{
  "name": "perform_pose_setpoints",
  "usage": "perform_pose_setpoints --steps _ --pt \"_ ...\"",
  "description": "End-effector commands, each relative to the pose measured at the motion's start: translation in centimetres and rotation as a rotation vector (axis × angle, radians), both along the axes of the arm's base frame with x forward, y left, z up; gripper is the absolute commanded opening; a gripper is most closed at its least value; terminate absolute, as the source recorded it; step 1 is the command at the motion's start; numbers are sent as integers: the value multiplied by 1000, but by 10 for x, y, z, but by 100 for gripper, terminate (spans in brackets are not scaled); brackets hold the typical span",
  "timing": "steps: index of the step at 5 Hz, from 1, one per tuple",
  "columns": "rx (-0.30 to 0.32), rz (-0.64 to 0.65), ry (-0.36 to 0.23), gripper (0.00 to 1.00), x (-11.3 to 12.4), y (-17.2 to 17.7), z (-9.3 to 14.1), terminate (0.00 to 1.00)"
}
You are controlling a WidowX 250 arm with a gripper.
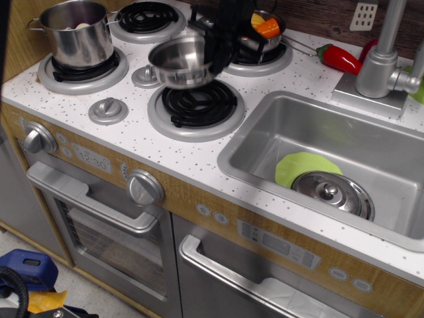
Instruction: Pick up pan from stove
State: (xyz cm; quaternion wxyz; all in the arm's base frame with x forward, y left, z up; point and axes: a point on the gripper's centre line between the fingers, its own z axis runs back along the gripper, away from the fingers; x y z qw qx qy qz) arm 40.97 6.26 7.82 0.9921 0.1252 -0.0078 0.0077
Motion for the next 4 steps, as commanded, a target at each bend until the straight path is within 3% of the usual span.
perform_pose_setpoints --steps 1,3,4 --pt "18 -4 -111 0 5 -1 60 0" --pt "61 -7 -105 0 2 -11 74 0" --pt "65 -31 -131 100 1 -11 70 100"
